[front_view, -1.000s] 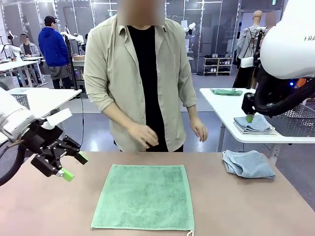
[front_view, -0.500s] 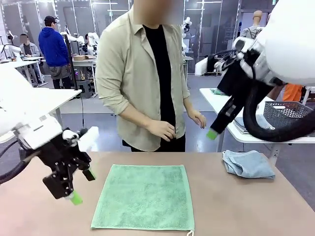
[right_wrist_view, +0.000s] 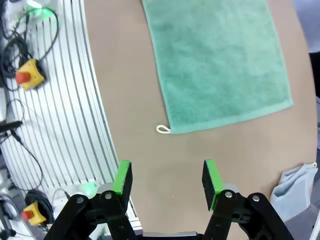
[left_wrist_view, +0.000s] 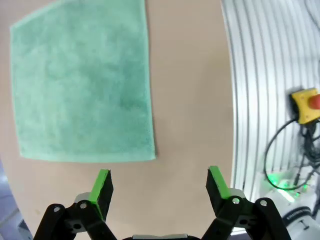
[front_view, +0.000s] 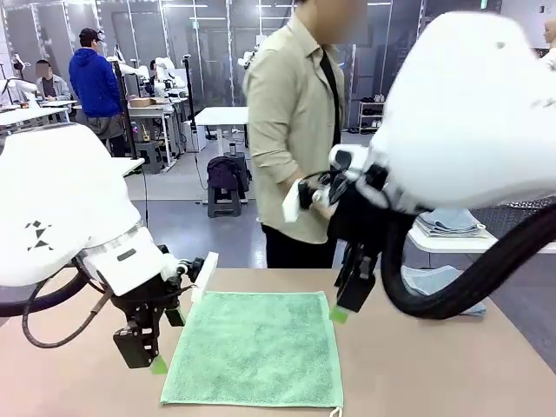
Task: Fold the towels and place them in the basket.
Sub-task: When a person lays out a Towel with hook on the table, fold it in half twice.
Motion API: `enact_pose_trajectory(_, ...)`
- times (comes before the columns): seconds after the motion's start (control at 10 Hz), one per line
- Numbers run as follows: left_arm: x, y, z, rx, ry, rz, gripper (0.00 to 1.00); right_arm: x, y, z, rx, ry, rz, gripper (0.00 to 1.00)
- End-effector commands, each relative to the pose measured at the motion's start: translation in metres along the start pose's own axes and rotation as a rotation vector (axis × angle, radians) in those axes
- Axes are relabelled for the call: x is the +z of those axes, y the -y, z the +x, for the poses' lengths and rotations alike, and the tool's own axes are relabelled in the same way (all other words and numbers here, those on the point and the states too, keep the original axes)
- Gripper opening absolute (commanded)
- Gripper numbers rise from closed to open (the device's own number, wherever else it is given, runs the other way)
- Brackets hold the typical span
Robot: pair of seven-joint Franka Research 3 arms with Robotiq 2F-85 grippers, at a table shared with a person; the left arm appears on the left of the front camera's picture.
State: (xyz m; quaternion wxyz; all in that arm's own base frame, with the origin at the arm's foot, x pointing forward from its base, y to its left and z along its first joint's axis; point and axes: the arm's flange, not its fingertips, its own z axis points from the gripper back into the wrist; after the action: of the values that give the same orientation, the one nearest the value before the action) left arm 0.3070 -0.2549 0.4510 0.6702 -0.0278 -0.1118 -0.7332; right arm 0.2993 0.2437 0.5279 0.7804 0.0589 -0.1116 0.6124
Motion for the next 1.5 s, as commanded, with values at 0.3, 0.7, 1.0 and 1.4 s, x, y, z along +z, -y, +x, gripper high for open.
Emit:
enact_pose_trajectory(0.3,-0.004,-0.014,0.014,0.132,-0.177,-0.013,0.95,-0.013,0.006,0.016,0.107,-0.066,-0.05,0.71)
enact_pose_trajectory(0.7,-0.008,-0.006,0.002,0.111,-0.14,0.023,0.95,-0.021,0.0,0.017,0.085,-0.07,-0.032,0.71)
enact_pose_trajectory(1.0,-0.008,-0.01,0.001,0.13,-0.14,0.009,0.95,-0.028,-0.004,0.017,0.126,-0.081,-0.009,0.71)
enact_pose_trajectory(1.4,-0.023,-0.01,-0.017,0.152,-0.14,-0.001,0.95,-0.085,-0.032,-0.002,0.186,-0.146,0.048,0.71)
